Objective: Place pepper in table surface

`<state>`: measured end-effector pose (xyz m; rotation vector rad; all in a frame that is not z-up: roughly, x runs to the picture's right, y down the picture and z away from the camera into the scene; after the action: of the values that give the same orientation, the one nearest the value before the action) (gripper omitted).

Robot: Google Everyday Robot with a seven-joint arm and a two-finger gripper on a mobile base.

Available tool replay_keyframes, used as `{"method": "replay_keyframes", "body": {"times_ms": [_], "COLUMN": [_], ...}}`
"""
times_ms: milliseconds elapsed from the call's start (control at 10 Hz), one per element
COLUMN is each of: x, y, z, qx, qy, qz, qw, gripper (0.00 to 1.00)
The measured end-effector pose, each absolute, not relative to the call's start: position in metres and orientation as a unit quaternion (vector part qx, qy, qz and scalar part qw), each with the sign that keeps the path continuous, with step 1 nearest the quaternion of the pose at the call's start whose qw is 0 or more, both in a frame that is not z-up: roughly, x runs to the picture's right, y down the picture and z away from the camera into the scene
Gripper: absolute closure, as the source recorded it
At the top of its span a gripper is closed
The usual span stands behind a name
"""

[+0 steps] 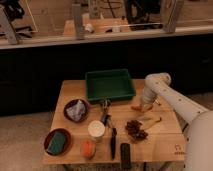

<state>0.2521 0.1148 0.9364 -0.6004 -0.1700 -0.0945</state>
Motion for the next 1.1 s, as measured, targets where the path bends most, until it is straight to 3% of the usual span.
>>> {"method": "replay_keyframes", "body": {"times_ms": [700, 1100], "x": [0.2521, 0.2521], "y": [0.1148, 0.1148], "z": [0.9364, 0.9364], "qx": [-0.295, -0.295], "qy": [-0.084, -0.084], "qz": [-0.046, -0.046], "qw": [0.951, 0.951], "gripper": [0.99, 0.65]}}
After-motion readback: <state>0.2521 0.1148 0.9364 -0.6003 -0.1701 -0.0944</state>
